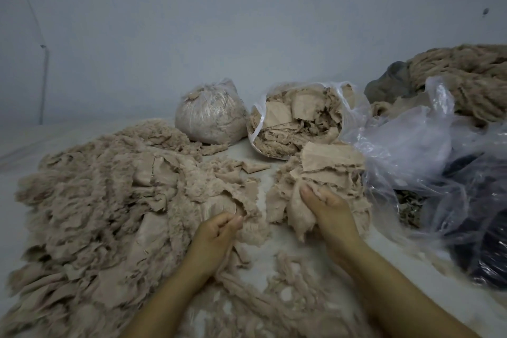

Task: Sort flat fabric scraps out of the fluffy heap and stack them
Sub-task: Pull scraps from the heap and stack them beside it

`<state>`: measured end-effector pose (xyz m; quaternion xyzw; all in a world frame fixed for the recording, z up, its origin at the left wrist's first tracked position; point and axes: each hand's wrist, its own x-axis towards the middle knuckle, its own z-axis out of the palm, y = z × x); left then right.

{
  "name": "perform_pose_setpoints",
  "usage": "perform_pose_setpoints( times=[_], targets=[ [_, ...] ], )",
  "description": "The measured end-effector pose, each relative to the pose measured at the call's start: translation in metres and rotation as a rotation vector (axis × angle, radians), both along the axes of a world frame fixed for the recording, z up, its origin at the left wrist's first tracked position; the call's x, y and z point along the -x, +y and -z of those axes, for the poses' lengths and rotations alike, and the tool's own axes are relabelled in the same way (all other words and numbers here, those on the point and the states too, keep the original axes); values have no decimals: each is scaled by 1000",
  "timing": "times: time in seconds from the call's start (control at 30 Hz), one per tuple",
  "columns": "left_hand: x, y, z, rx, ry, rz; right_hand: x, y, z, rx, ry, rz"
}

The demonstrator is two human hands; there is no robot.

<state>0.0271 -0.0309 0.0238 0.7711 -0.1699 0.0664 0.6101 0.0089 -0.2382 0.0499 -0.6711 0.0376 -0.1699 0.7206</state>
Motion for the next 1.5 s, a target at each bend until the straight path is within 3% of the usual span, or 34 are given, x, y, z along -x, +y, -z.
perform_pose_setpoints(
  times=[0.07, 0.17, 0.23, 0.3, 0.37, 0.47, 0.57, 0.63, 0.7, 0.8, 0.87, 0.9, 0.97, 1.07, 1.13, 1.2, 1.3, 1.37, 1.43, 1.5],
  targets=[
    [3, -1, -2, -2, -13, 55, -12, -12, -31, 62, 6, 15],
    [2, 2, -5, -187, -283, -195, -31, -41, -85, 210, -4, 179],
    [-2, 9, -9, -361, -444, -429, -38, -56, -97, 711, 102, 339],
    [-7, 17, -9, -483, -327, -549, -29, -47, -89, 967, 54, 443],
    [-10, 22, -8, -558, -107, -520, -13, -16, -59, 873, -98, 300],
    [-10, 20, -2, -514, 36, -330, 7, 38, -2, 822, 93, -171],
    [-12, 17, 2, -303, 48, -208, 8, 60, 30, 996, 150, -273],
    [-14, 16, 1, -62, 112, -166, 3, 60, 31, 915, 48, -235],
    [-17, 19, -1, 82, 131, -197, 1, 55, 28, 698, 39, -173],
    [-17, 19, 1, -10, -15, -276, 7, 46, 30, 283, 97, -178],
    [-14, 20, 1, -167, -155, -341, 11, 42, 32, 135, 96, -227],
    [-11, 19, 0, -191, -162, -335, 12, 43, 32, 104, 77, -241],
    [-6, 13, -3, -124, 39, -222, 16, 44, 30, 52, 47, -266],
    [-4, 1, -4, 324, 435, -36, 21, 43, 30, 38, 64, -365],
    [-7, 3, -6, 657, 547, -10, 26, 42, 31, 32, 99, -422],
    [-11, 10, -8, 807, 588, 32, 29, 41, 29, -25, 133, -430],
    [-5, 9, -12, 727, 548, 127, 25, 46, 30, -81, 210, -485],
    [2, 1, -12, 570, 495, 67, 24, 55, 29, -69, 177, -455],
    [2, 1, -10, 231, 296, -200, 24, 59, 28, -130, 145, -333],
    [1, 6, -10, -141, -13, -525, 24, 56, 28, -128, 121, -238]
  ],
)
